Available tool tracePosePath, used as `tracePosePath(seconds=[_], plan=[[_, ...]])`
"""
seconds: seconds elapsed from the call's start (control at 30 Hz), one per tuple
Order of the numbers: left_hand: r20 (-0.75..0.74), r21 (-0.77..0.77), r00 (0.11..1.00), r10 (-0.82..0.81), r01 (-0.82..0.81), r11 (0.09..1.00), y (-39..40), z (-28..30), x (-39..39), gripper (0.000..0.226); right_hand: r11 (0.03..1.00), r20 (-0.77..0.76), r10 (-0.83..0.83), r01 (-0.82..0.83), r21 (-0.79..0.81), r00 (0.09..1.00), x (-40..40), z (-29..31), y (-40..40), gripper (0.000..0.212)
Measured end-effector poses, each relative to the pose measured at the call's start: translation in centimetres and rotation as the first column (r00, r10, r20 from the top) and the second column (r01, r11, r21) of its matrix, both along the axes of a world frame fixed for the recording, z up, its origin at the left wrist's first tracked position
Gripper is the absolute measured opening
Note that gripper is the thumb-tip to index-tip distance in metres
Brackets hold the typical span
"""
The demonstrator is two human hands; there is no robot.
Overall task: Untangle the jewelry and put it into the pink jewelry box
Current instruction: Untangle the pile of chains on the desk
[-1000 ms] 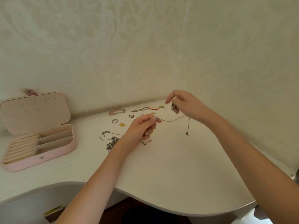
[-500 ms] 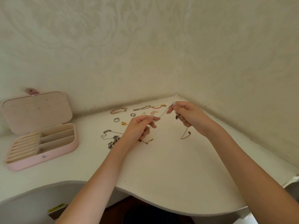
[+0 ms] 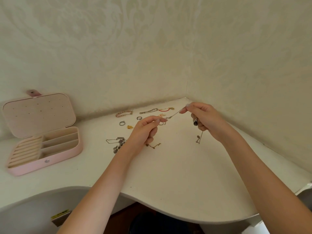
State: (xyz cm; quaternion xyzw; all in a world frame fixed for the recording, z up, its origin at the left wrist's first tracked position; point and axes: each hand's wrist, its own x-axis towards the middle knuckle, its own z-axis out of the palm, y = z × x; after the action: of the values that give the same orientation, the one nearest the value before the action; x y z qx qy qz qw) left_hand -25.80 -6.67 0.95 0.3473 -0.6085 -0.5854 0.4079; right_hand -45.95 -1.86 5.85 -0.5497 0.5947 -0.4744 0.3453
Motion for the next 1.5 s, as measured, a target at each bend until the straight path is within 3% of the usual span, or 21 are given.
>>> tracePosePath(seconds=[0.13,0.4,0.63,0.8,1.17,1.5], plan=[[-0.013,0.023,1.0,-0.027,0.027,0.999,-0.1,0.0,-0.1,0.025,1.0,-0.037,-0.017,0.017,0.014,0.999,0.5,-0.4,0.3,0.024],[0.109,0.047,0.989,-0.097,0.092,0.995,0.2,0.2,-0.3,0.047,0.999,0.073,-0.031,0.032,-0.012,0.997,1.0,-0.3,0.4,0.025],[0.048,0.074,0.982,-0.185,0.182,0.981,0.5,0.8,0.0,0.062,0.998,0.075,-0.067,0.066,0.01,0.995,0.6,-0.8,0.5,0.025],[0.005,0.069,0.98,-0.2,0.199,0.978,0.6,0.7,0.1,0.051,0.993,0.091,-0.113,0.112,0.023,0.989,0.3,-1.0,0.3,0.024],[0.171,0.082,0.963,-0.208,0.196,0.977,0.9,0.6,-0.4,0.049,0.998,0.145,-0.07,0.07,0.001,0.987,1.1,-1.0,0.4,0.025],[0.165,0.049,0.963,-0.213,0.208,0.977,1.0,0.3,-0.7,0.019,0.999,0.138,-0.037,0.037,0.003,0.99,1.3,-1.3,0.5,0.024]])
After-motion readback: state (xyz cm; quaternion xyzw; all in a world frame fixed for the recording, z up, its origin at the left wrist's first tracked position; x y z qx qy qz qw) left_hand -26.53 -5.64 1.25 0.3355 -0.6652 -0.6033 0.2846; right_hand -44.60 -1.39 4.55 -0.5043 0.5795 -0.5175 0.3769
